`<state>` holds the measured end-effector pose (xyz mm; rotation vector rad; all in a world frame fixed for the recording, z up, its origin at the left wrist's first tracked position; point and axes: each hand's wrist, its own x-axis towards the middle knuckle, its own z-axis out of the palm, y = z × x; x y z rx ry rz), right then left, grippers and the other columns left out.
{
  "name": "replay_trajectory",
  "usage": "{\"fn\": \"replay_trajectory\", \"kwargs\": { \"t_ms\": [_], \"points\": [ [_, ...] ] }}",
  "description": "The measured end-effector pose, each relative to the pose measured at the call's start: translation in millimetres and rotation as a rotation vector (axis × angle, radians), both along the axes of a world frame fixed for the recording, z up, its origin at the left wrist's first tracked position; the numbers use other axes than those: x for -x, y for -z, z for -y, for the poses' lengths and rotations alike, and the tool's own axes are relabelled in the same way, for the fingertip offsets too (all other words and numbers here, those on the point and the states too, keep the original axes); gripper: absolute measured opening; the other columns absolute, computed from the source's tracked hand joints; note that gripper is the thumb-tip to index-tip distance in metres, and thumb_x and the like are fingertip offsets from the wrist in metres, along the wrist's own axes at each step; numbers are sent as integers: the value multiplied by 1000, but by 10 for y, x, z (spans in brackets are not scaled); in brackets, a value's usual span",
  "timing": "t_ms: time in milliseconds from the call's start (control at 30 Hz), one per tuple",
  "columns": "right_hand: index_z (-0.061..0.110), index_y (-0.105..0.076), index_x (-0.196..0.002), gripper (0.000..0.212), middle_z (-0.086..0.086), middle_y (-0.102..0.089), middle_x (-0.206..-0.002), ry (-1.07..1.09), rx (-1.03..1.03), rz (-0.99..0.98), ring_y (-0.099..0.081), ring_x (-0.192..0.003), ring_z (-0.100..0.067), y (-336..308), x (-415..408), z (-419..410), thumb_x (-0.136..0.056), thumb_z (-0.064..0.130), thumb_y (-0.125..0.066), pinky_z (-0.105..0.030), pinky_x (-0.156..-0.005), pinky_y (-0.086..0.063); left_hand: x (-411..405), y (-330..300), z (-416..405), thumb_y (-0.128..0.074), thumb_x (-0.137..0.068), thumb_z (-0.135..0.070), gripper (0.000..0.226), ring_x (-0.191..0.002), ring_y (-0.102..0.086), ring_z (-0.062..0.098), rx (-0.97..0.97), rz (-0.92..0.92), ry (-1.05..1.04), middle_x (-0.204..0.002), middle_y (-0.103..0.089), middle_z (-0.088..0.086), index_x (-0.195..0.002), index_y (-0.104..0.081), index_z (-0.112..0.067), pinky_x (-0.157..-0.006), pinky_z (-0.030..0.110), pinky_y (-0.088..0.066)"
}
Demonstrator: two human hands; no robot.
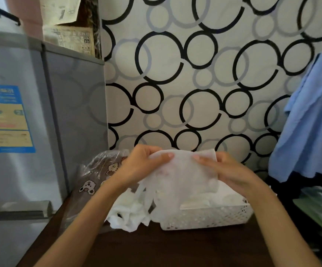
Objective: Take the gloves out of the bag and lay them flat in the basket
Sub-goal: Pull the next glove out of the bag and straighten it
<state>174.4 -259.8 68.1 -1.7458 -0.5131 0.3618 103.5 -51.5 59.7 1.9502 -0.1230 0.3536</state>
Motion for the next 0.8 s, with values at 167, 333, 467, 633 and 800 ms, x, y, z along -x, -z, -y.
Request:
{"fn": "replay_trajectory", "kwargs": {
  "t_ms": [167, 333, 467, 633, 800],
  "points": [
    [25, -72, -84, 14, 6, -72, -81, 260, -204, 145, -65, -85, -11, -157, -110, 259, -86, 35, -63, -26, -78, -52, -69, -91, 73, -50, -96, -38, 39, -70, -71, 18, -30, -50, 56, -80, -75, 7, -89, -74, -9, -70, 31, -57],
    [16, -61, -74, 31, -3, -54, -57, 546, 24, 827, -42, -48, -7, -121, -200, 290, -97, 33, -48, -25, -49, -37, -184, -84, 193, -46, -99, -31, 28, -97, -70, 14, 127, -58, 107, -101, -74, -1, -103, -69, -17, -86, 24, -55],
    [17, -67, -89, 28, 9, -53, -54, 584, 87, 1009, -49, -49, -8, -110, -201, 236, -96, 35, -47, -20, -46, -35, -194, -21, 216, -54, -96, -25, 16, -87, -70, 9, 218, 105, -163, -89, -73, -3, -91, -69, -23, -71, 15, -54],
    [8, -65, -81, 34, 8, -37, -43, 483, -137, 859, -34, -42, -8, -181, -39, -92, -96, 34, -49, -16, -42, -25, -37, -65, 187, -46, -99, -26, 20, -69, -62, -3, 142, 404, -486, -81, -66, -9, -88, -63, -24, -61, 16, -47],
    [-3, -61, -80, 41, -2, -48, -62, 444, -192, 337, -44, -59, -11, 124, -340, -81, -94, 35, -53, -21, -54, -35, -306, 32, 117, -48, -97, -39, 17, -68, -54, -2, -193, 329, -598, -71, -58, -20, -85, -60, -34, -61, 24, -42]
  ]
}}
